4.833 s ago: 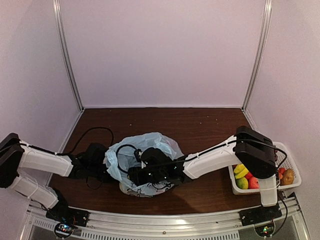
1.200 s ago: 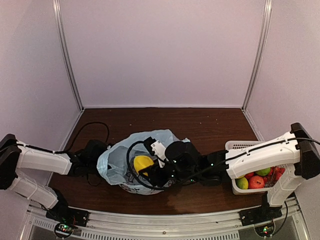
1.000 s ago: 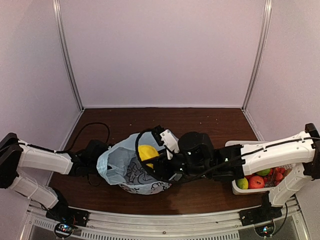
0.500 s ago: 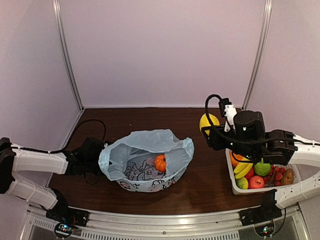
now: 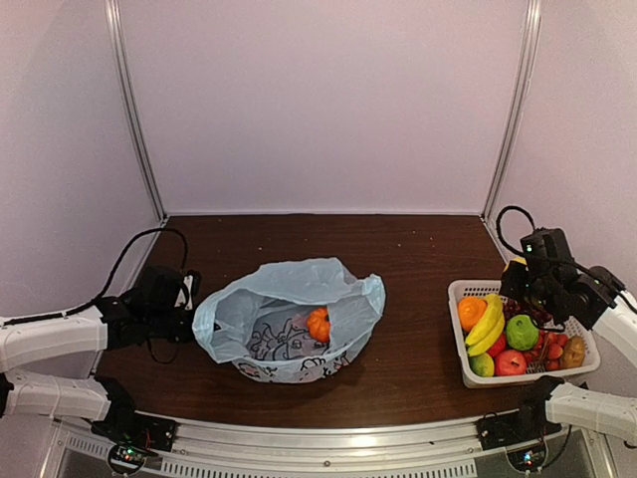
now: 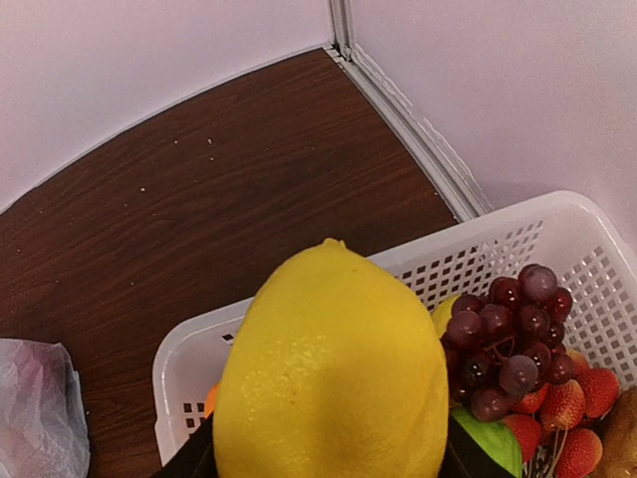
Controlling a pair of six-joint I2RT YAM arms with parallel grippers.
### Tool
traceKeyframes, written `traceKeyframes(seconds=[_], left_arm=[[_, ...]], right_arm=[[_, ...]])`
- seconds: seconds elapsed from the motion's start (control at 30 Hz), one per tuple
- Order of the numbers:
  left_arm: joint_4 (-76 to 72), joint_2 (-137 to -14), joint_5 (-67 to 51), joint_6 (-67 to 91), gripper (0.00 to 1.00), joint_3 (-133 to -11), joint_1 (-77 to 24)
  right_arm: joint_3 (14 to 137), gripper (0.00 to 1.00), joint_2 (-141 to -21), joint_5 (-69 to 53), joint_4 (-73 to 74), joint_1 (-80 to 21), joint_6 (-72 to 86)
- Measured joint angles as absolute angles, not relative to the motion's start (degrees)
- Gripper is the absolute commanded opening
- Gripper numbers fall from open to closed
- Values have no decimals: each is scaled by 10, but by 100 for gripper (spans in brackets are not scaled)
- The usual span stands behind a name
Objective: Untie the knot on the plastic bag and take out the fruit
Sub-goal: Place the fake fruit in the bin.
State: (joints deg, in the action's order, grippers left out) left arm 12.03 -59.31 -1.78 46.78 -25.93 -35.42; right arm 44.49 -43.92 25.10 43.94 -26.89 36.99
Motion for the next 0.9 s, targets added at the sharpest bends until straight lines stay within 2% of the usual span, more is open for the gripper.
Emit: traceKeyframes(seconds=[0.37, 0.73, 0.8, 0.9], left_arm=[[189, -563, -19, 440, 60, -291, -325], [238, -531, -18, 409, 62, -362, -322], [244, -529, -17, 408, 62, -363, -322], [257, -524, -17, 405, 64, -364, -322]], right_arm=[[408, 34, -354, 217, 551, -233, 470], [387, 40, -382, 199, 554, -232, 477], [387, 46, -408, 202, 542, -231, 469], [387, 66, -435, 205, 521, -229, 463]])
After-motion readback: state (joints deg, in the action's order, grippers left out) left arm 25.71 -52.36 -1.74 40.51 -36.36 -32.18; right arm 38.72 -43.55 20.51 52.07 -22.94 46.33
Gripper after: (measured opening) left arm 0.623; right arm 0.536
